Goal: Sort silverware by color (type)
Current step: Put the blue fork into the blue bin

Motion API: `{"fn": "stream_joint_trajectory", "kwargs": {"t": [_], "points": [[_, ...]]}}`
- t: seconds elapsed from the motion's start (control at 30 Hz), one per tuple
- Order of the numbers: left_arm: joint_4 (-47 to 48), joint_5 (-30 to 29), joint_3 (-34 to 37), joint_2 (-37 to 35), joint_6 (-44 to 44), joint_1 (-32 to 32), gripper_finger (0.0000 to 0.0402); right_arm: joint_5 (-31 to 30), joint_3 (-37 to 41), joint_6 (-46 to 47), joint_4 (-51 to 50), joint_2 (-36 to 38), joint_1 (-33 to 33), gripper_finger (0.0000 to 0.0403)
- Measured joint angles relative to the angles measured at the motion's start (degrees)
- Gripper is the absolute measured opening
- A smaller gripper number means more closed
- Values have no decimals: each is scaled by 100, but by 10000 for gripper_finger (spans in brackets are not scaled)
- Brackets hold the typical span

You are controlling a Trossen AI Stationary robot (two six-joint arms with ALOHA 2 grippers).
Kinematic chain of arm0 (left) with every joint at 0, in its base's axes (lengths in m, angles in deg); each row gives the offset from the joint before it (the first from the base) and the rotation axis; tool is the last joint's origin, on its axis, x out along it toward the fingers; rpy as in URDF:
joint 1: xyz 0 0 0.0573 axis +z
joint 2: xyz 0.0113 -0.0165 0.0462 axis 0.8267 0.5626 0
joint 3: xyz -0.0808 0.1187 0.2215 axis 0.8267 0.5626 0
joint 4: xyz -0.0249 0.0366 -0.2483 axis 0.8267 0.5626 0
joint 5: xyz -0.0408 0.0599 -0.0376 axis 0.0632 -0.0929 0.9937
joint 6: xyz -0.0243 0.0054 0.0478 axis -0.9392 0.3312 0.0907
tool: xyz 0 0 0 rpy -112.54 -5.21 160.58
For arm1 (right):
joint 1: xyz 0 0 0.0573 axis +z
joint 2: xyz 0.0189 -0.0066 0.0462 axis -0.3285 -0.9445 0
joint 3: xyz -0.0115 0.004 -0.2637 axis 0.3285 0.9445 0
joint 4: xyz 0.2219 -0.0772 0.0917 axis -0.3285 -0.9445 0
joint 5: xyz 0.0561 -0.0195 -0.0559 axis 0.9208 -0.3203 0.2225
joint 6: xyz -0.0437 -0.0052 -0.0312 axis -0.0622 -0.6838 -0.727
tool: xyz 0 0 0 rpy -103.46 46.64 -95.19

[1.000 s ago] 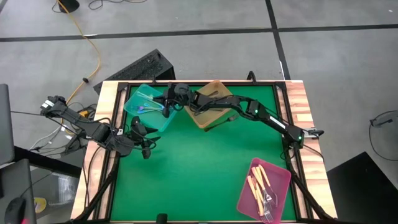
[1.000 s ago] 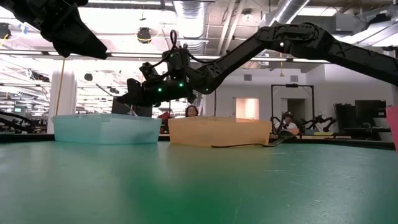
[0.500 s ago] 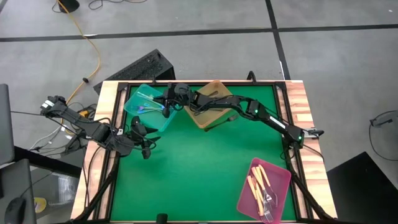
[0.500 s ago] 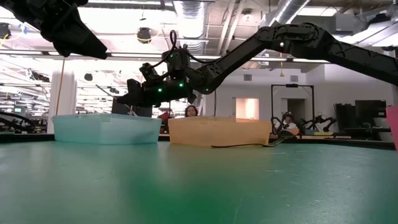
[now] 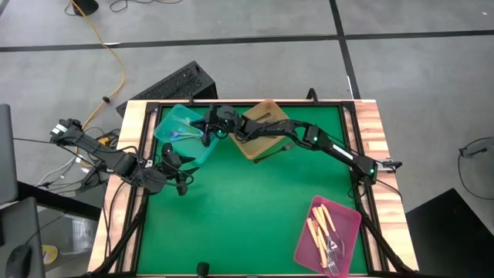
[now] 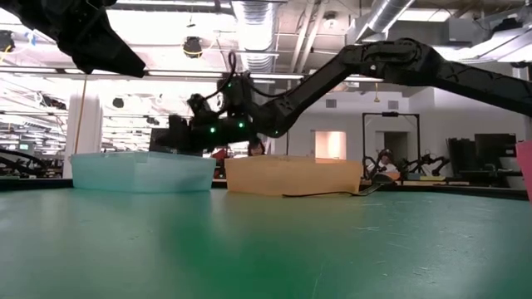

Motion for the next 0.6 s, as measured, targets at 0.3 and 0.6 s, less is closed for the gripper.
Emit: {"fn": "stream_joint_trajectory", "kwargs": {"t": [0.3,0.6], "points": [[15,0,0,0,122,0,156,-81,-17,397,428,-117,-67,36],[15,-26,0,0,112,0,156,-143,-24,415,394,-109,-39,47]]}}
